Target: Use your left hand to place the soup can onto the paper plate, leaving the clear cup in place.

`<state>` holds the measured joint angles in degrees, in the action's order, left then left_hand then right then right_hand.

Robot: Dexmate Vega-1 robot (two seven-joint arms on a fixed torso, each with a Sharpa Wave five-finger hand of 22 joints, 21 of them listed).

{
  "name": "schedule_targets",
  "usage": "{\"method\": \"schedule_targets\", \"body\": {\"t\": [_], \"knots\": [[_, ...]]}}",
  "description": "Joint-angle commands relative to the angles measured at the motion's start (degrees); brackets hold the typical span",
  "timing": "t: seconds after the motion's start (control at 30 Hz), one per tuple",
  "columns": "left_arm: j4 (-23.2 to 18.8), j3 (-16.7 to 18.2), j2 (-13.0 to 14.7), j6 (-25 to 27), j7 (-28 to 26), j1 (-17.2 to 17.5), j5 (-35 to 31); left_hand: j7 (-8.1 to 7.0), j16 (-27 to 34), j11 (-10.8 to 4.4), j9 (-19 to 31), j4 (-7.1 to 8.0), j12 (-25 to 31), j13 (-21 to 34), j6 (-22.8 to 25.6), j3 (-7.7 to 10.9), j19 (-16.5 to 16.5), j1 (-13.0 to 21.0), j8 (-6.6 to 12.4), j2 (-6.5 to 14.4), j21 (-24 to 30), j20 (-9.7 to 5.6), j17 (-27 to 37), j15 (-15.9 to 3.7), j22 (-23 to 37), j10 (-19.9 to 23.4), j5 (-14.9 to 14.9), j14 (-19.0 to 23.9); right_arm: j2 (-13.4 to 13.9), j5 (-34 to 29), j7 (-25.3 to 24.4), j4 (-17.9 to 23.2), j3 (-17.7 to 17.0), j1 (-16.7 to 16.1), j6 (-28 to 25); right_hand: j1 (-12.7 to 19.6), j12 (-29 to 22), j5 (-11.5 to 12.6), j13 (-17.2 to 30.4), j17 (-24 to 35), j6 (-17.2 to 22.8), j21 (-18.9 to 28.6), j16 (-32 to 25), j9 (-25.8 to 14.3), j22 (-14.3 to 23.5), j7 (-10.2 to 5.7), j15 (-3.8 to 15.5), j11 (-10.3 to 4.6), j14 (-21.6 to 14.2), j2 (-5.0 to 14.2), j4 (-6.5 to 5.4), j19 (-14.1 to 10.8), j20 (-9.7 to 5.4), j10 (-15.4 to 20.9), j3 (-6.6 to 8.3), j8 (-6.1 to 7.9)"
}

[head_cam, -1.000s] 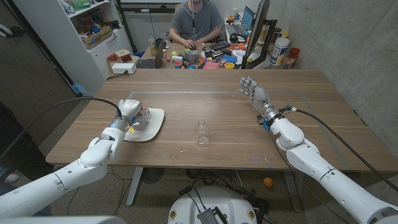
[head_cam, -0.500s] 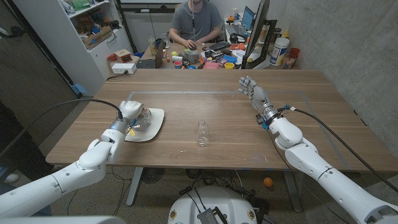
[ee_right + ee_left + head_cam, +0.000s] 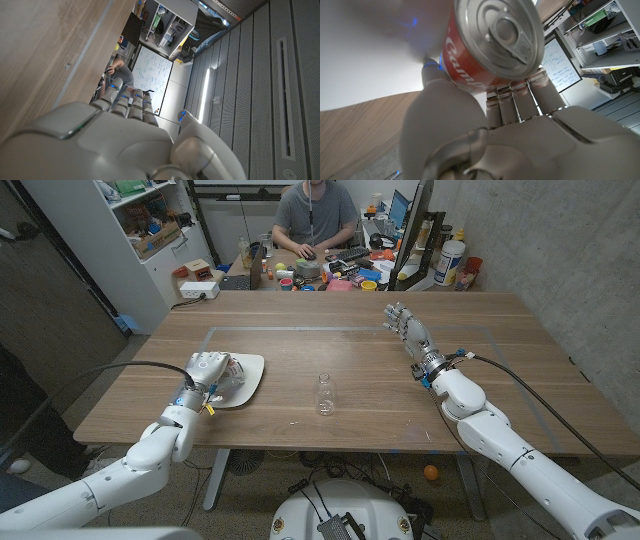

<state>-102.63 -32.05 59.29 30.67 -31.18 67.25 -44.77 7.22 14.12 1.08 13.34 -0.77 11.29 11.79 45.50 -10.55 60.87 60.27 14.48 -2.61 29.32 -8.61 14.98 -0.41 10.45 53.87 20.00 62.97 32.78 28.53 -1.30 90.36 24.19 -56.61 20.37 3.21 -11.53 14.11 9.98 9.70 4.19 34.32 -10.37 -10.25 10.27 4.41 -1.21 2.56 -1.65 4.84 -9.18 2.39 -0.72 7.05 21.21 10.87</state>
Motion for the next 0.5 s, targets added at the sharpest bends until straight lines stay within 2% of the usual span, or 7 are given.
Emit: {"method": "schedule_targets", "body": {"t": [0.03, 0.1, 0.27, 0.37, 0.43, 0.47, 0.5], "knots": [[-0.7, -1.1, 0.4, 3.1, 0.7, 1.1, -0.7, -9.02, -1.6, -12.97, -0.1, 0.95, -0.8, -0.1, 6.2, -2.09, -0.8, 5.6, -1.17, 6.7, -0.6, -1.15, -0.6, -12.82, 0.1, 9.4, -0.3, 8.5, 0.5, 0.0, -0.5, 1.0, -0.6, -0.8, 0.2, -0.4, 0.2, 0.1, 0.2, 0.1, 0.0, -0.2, 0.1, -0.2, 0.1, 0.15, -0.11, -0.29, -0.2, 3.19, 0.02, -0.1, -0.15, 0.2, 0.2, -0.15], [-2.4, -1.5, 1.6, 4.3, 4.9, 0.8, -0.9, -9.27, -2.4, -12.91, -0.1, 1.59, -1.0, -0.1, 4.9, -3.23, -1.1, 4.9, -1.66, 6.3, -1.0, -0.87, -1.0, -12.81, 0.1, 7.6, -0.4, 6.7, 0.6, 0.1, -0.7, 1.3, -0.7, -1.0, 0.1, -0.4, 0.2, 0.1, 0.2, 0.1, 0.0, -0.2, 0.1, -0.2, 0.1, 0.24, -0.13, -0.22, -0.2, 3.2, 0.03, -0.2, -0.13, 0.2, 0.21, -0.16], [-4.8, -2.0, 3.7, 5.7, 10.6, 0.5, -1.5, -10.42, -3.5, -12.81, 0.1, 5.27, -1.2, 0.0, -3.9, -8.14, -5.8, 0.3, -2.93, 4.3, -4.4, 1.66, -2.5, -12.52, 0.0, -1.8, -0.5, -1.6, 0.7, 0.0, -0.7, 1.4, -0.8, -1.2, 0.3, -0.4, 0.2, 0.1, 0.2, 0.1, 0.0, -0.3, 0.1, -0.2, 0.1, 0.17, -0.13, -0.3, -0.3, 3.18, 0.03, -0.2, -0.14, 0.2, 0.2, -0.15], [-6.1, -1.9, 4.7, 6.1, 13.2, 0.4, -1.3, -10.37, -3.6, -12.79, 0.0, 7.24, -1.1, 0.1, -6.9, -8.77, -8.4, -2.5, -2.77, 4.1, -6.3, 3.4, -3.0, -12.29, 0.1, -6.0, -0.4, -6.4, 0.7, 0.1, -0.9, 1.6, -0.9, -1.4, 0.3, -0.4, 0.2, 0.1, 0.2, 0.1, 0.1, -0.3, 0.1, -0.2, 0.1, 0.16, -0.16, -0.22, -0.3, 3.17, 0.03, -0.2, -0.13, 0.2, 0.2, -0.11], [-6.5, -1.5, 5.1, 6.1, 13.9, 0.6, -0.7, -10.22, -3.9, -12.29, -0.1, 8.19, -1.4, 0.1, -9.7, -8.79, -12.1, -4.1, -3.09, 3.8, -8.3, 5.35, -3.3, -12.12, 0.1, -9.3, -0.4, -10.2, 0.7, 0.1, -0.8, 1.6, -0.9, -1.5, 0.4, -0.4, 0.2, 0.1, 0.2, 0.1, 0.0, -0.4, 0.1, -0.2, 0.1, 0.1, -0.16, -0.2, -0.3, 3.18, 0.03, -0.2, -0.12, 0.2, 0.2, -0.13], [-7.1, -1.3, 5.6, 5.9, 15.3, 0.6, 0.0, -10.27, -3.7, -12.1, -0.2, 9.7, -1.2, 0.2, -11.5, -8.82, -14.9, -7.5, -2.96, 4.4, -9.9, 7.12, -3.2, -11.91, 0.2, -11.4, -0.4, -13.3, 0.7, 0.1, -0.8, 1.6, -0.9, -1.5, 0.4, -0.4, 0.2, 0.1, 0.2, 0.1, 0.1, -0.4, 0.1, -0.2, 0.1, 0.13, -0.1, -0.18, -0.4, 3.18, 0.03, -0.2, -0.13, 0.2, 0.2, -0.09], [-7.7, -1.3, 6.2, 6.0, 17.0, 0.3, 0.1, -10.43, -3.8, -11.54, -0.3, 9.9, -1.2, 0.3, -12.9, -8.72, -16.7, -8.7, -3.03, 4.6, -10.9, 8.58, -3.2, -11.63, 0.2, -12.9, -0.4, -15.9, 0.7, 0.0, -0.8, 1.6, -0.9, -1.5, 0.4, -0.4, 0.2, 0.1, 0.2, 0.1, 0.1, -0.4, 0.1, -0.2, 0.1, 0.14, -0.06, -0.2, -0.4, 3.17, 0.03, -0.3, -0.12, 0.2, 0.2, -0.08]]}}
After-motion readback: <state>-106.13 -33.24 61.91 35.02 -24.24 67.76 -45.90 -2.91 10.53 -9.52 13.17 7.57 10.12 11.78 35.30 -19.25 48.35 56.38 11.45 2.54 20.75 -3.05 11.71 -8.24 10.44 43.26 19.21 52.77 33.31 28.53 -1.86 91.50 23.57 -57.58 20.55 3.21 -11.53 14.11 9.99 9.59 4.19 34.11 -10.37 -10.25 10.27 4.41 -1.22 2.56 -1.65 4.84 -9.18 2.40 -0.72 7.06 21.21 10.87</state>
